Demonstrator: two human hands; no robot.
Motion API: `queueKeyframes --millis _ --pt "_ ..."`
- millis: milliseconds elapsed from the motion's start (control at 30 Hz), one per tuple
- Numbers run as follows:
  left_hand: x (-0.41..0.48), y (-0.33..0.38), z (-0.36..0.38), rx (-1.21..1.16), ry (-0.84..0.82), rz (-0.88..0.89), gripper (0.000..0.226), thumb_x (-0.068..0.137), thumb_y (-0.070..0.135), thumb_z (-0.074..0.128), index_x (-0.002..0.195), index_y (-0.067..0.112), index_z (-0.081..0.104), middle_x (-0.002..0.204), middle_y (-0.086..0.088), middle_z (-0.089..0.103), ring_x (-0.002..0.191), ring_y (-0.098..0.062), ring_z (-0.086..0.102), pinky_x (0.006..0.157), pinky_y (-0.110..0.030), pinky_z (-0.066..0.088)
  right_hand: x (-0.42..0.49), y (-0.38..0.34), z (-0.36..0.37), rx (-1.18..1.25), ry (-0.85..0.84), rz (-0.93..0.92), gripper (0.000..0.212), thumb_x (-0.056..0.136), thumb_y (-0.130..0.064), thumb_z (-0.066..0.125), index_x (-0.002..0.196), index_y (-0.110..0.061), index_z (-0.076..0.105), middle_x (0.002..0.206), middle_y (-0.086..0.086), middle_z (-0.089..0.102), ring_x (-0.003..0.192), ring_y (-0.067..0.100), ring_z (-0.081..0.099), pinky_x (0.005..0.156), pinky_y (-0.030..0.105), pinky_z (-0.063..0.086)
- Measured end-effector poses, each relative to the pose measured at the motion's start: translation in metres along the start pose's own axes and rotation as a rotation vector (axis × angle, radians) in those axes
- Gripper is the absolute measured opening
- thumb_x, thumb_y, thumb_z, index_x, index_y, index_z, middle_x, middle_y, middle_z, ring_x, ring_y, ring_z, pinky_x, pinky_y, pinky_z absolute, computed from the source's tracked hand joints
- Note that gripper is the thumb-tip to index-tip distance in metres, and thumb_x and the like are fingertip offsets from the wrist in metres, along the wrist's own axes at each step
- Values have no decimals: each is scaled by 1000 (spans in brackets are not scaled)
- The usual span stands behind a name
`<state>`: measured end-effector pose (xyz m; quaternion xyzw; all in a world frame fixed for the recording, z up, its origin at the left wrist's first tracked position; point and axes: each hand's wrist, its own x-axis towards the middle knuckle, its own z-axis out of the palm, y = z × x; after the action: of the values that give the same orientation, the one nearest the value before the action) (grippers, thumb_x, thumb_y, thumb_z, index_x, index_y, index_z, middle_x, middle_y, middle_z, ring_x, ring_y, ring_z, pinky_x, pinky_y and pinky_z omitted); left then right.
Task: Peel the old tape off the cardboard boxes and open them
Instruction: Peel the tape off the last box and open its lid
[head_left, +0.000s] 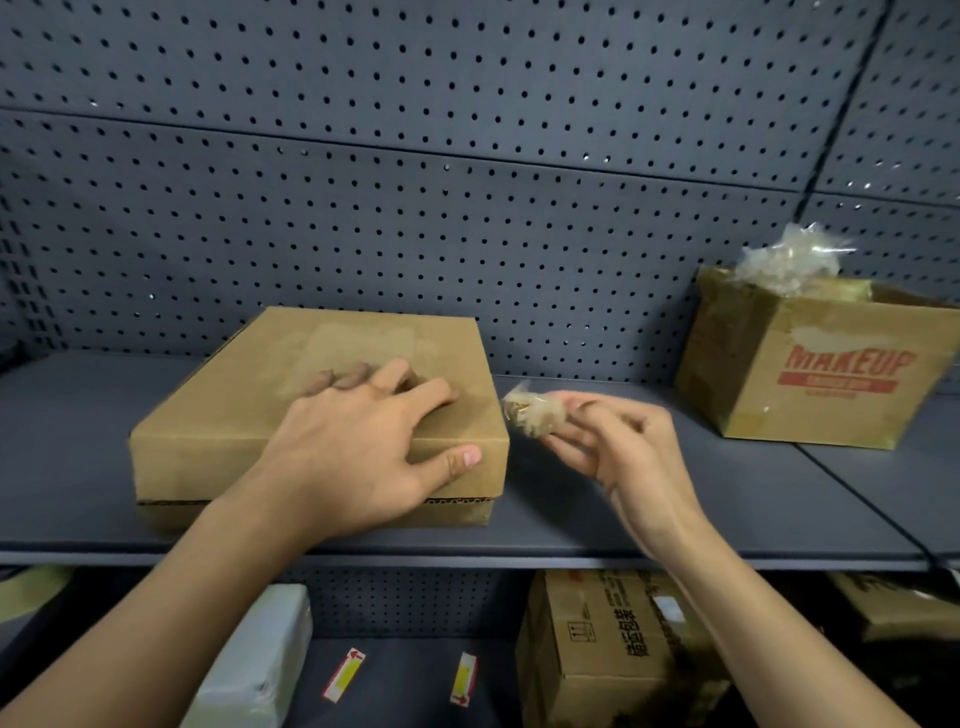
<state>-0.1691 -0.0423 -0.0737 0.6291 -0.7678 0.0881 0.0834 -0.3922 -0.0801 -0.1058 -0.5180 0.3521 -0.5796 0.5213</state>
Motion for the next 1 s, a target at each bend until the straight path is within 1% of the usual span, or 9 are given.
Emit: queueKeyframes --millis 100,167,300,400,567,667,767,900,1000 --pt "1 3 -1 2 11 14 88 68 86 -4 144 50 21 142 18 37 133 -18 41 112 -41 33 -4 -3 -11 -16 -50 17 25 88 -11 65 110 -1 70 108 12 75 106 24 71 91 32 57" --pt "3 8 -1 -4 14 17 90 67 86 -5 146 50 20 144 18 36 134 -17 40 113 -41 33 -5 -8 -15 -181 19 -71 20 89 -2 70 108 -5 73 105 10 76 102 24 72 85 31 59" --pt "8 22 -3 -29 0 25 90 68 87 -4 147 51 21 148 21 33 137 -16 38 113 -40 31 -3 -24 -30 -300 112 -243 12 89 -4 69 100 -8 74 91 9 75 84 24 74 71 32 61" --pt "11 33 -3 -26 8 37 84 72 85 1 147 51 18 147 25 30 136 -14 37 110 -37 32 3 -47 -52 -398 241 -363 8 91 -8 69 97 -12 72 81 7 72 67 16 65 54 25 53" --pt "19 48 -3 -45 8 46 87 70 86 0 146 51 21 146 25 33 136 -14 37 109 -36 33 34 -91 -98 -573 498 -515 13 90 -18 72 100 -20 64 74 9 68 54 13 56 51 29 47" --pt "26 58 -1 -64 6 57 90 65 87 -2 145 52 23 145 24 34 136 -15 38 109 -37 33 55 -110 -124 -662 612 -540 28 90 -29 72 114 -28 57 81 8 71 63 17 65 62 39 55" --pt "33 64 1 -72 -7 64 90 65 89 0 144 50 24 143 23 35 135 -17 38 110 -38 32 78 -121 -141 -861 677 -565 25 93 -35 68 116 -26 62 83 2 70 80 21 68 79 44 56" --pt "37 70 -3 -73 -37 77 75 82 86 21 146 49 25 145 21 35 137 -18 36 111 -39 30 105 -129 -153 -1050 721 -529 28 96 -40 62 116 -21 66 82 0 69 90 27 66 76 39 53" --pt "39 71 -9 -58 -46 81 73 83 84 24 147 49 24 144 22 36 134 -18 40 108 -37 33 118 -128 -157 -1178 748 -478 31 98 -37 60 121 -18 66 102 11 71 98 30 65 76 37 51"
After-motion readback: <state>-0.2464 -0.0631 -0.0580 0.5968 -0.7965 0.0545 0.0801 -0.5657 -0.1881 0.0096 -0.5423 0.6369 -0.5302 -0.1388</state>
